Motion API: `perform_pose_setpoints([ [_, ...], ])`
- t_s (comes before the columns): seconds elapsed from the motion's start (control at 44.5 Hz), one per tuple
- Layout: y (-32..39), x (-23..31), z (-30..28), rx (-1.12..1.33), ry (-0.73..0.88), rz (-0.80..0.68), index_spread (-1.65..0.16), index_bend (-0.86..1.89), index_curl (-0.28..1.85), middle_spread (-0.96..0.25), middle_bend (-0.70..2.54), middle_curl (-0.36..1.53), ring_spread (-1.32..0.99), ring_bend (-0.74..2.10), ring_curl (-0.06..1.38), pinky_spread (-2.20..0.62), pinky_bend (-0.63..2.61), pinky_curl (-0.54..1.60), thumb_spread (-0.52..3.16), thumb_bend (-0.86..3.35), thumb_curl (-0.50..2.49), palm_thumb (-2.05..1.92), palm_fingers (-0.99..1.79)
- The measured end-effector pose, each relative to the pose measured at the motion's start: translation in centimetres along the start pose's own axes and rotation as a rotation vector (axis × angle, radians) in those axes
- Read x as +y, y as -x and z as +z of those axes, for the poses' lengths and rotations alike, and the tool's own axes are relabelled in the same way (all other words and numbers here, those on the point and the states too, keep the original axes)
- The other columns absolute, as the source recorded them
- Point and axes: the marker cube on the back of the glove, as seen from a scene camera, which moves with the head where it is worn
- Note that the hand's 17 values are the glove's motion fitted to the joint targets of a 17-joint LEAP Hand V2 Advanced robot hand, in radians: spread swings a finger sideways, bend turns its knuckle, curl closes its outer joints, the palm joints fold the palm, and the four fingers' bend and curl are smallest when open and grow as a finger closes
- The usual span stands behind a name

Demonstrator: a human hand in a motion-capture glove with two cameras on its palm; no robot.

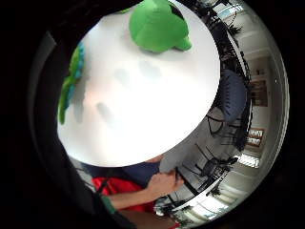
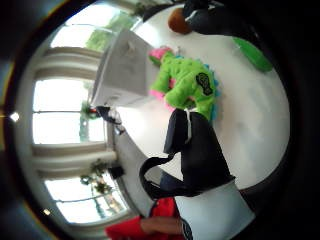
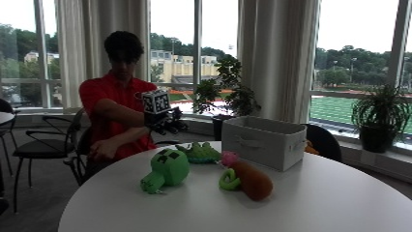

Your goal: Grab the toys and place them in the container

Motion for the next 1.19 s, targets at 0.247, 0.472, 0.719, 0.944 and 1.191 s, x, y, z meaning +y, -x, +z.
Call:
perform_pose_setpoints([
  [0.247,-0.2,-0.2,0.1,0.007,0.003,-0.005,-0.34,0.35,0.16,-0.16,0.14,0.06,-0.19,0.21,0.08,-0.01,0.51,0.19,1.05,0.11,0.11,0.12,0.04],
  [0.472,-0.3,0.5,0.1,-0.007,0.006,-0.016,-0.39,0.36,0.22,-0.18,0.16,0.11,-0.23,0.23,0.13,-0.01,0.55,0.23,1.28,0.09,0.17,0.11,0.0],
  [0.719,0.1,-1.4,0.5,-0.034,0.008,-0.029,-0.41,0.28,0.25,-0.19,0.15,0.15,-0.25,0.24,0.17,0.01,0.66,0.28,1.33,0.03,0.22,0.06,-0.02],
  [0.944,4.0,-5.6,1.7,-0.042,0.063,-0.134,-0.41,0.14,0.24,-0.17,0.13,0.16,-0.22,0.22,0.19,0.05,0.93,0.36,1.22,-0.03,0.26,0.02,-0.06],
  [1.191,8.7,-9.4,6.4,0.081,0.157,-0.186,-0.37,0.05,0.18,-0.11,0.09,0.16,-0.11,0.22,0.22,0.08,1.26,0.45,1.09,-0.03,0.28,-0.01,-0.2],
])
